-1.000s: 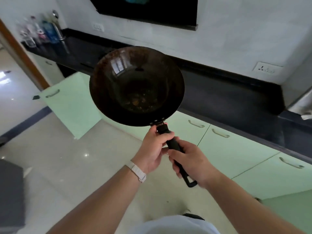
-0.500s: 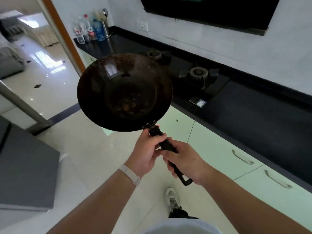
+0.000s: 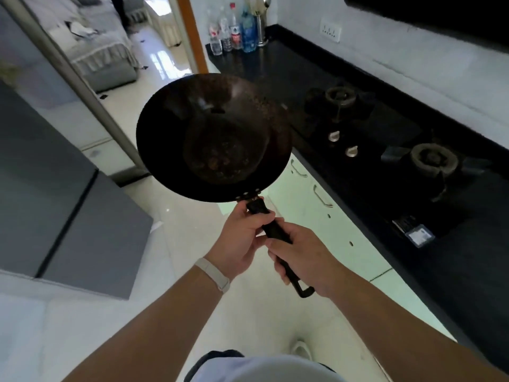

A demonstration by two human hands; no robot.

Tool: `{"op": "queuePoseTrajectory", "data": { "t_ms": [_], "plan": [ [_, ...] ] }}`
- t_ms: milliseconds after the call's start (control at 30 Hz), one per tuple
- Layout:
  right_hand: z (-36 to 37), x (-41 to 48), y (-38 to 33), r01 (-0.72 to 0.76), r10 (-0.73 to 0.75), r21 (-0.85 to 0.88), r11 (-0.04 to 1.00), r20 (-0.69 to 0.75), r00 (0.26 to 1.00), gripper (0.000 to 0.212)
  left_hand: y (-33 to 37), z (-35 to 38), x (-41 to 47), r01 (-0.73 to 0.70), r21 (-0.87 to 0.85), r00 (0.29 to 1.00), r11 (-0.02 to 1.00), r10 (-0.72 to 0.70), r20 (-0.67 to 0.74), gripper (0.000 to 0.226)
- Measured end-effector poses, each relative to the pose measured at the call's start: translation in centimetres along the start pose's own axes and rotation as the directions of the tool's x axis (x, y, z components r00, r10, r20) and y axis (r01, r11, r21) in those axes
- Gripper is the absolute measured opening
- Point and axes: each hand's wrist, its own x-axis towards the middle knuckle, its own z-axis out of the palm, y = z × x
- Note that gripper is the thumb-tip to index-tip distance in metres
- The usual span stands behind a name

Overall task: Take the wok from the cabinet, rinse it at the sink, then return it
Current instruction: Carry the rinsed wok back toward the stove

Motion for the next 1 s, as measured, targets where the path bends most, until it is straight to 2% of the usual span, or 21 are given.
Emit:
{"op": "queuePoseTrajectory", "data": {
  "t_ms": [100,200,367,700,1000],
  "plan": [
    [1.8,3.7,-1.5,0.006,-0.004,-0.036,0.999,0.054,0.999,0.007,2.0,-2.7,1.9,-0.024,-0.028,0.998,0.999,0.022,-0.054,0.030],
    [4.5,7.8,-2.4,0.012,-0.006,-0.059,0.998,0.106,0.994,0.011,3.9,-6.4,3.7,-0.042,-0.073,0.994,0.996,0.034,-0.105,0.030],
    [11.3,15.3,-4.5,-0.005,0.018,-0.100,0.995,0.130,0.991,0.006,7.7,-15.1,7.5,-0.062,-0.147,0.989,0.987,0.041,-0.145,0.034],
    [27.8,30.7,-10.5,-0.022,0.026,-0.048,0.999,0.080,0.996,0.015,19.4,-33.8,15.3,-0.028,-0.124,0.995,0.992,0.015,-0.103,0.041],
    [32.3,39.5,-13.3,-0.031,0.032,-0.027,0.999,0.030,0.999,0.014,24.6,-40.1,22.3,-0.008,-0.131,0.998,0.991,0.000,-0.067,0.042]
  ]
}}
